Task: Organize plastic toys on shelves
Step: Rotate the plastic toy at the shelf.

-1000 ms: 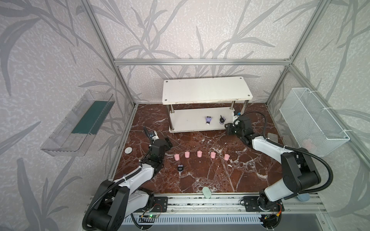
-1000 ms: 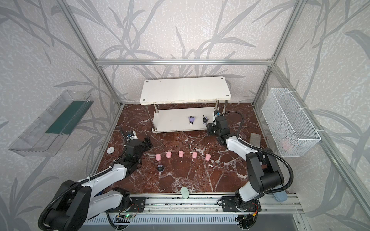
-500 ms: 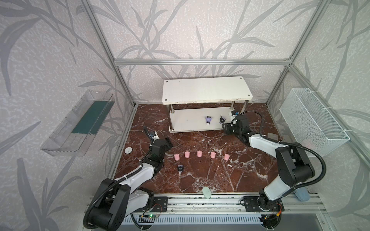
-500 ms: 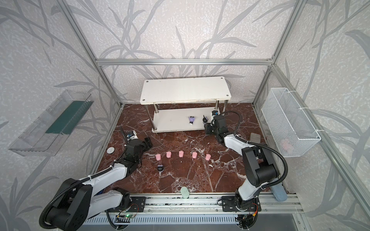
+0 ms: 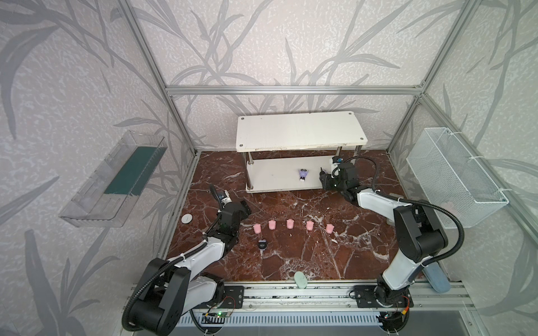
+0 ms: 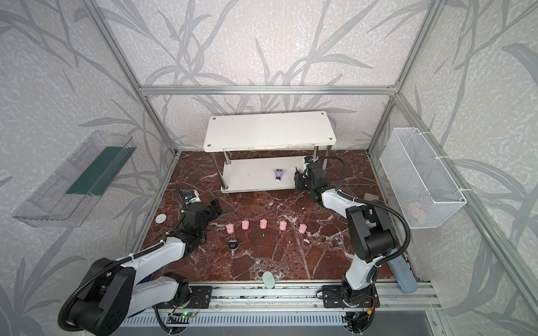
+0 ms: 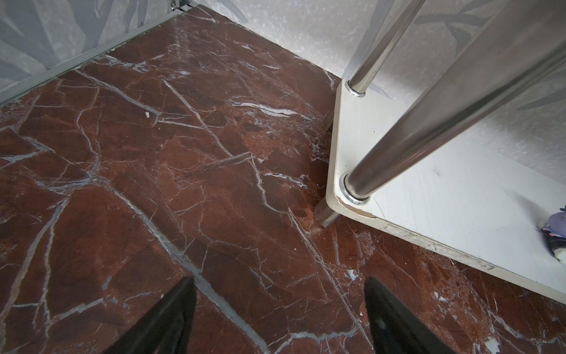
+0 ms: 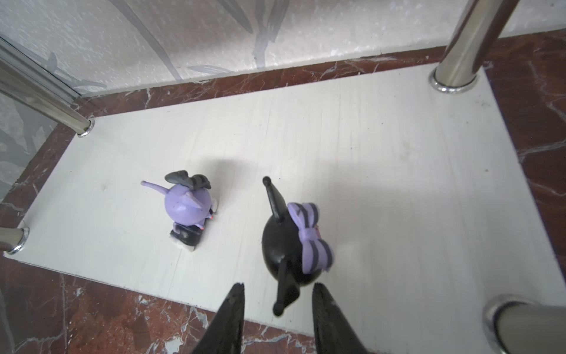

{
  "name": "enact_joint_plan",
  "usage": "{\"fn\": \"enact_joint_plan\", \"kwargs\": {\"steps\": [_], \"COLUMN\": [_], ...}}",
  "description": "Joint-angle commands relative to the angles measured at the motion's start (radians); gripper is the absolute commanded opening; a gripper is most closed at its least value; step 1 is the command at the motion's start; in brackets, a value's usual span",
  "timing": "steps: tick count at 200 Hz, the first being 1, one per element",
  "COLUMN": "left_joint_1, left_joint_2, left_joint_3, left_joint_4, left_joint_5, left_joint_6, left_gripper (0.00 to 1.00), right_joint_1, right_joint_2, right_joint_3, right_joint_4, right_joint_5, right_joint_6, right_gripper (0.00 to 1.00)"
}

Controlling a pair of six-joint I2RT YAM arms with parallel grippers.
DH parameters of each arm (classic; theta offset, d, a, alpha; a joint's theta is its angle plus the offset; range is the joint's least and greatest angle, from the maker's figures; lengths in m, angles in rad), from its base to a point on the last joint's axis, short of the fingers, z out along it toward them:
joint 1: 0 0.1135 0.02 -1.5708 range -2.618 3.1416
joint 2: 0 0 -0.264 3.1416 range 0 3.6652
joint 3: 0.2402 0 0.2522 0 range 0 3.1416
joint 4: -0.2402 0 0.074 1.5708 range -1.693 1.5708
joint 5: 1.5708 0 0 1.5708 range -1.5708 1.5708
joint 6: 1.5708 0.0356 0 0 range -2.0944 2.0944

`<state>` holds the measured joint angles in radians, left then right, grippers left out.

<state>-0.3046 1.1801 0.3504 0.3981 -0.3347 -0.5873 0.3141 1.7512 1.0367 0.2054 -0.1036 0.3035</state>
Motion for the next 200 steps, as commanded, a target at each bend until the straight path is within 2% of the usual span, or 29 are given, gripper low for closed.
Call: {"fn": "enact_joint_plan", "kwargs": {"steps": [1,200], "left_joint_1": [0.005,0.006], "left_joint_2": [-0.003,0.03], "left_joint_3": [-0.011,0.007], "left_joint_4": [0.009,0.016], "left_joint_5": [-0.013,-0.01], "left_joint_6": [-0.017,-0.014], "left_gripper": [0.84,0.84], "right_joint_1": [0.003,0.003], "right_joint_2": [0.017,0.087], "right_joint_3": [0.023,0.082], "right_joint_4": [-0.013,-0.056], "right_joint_5": [0.02,0.087], "right_joint_6": [-0.018,-0.083], "right_gripper": [0.39,0.39]}}
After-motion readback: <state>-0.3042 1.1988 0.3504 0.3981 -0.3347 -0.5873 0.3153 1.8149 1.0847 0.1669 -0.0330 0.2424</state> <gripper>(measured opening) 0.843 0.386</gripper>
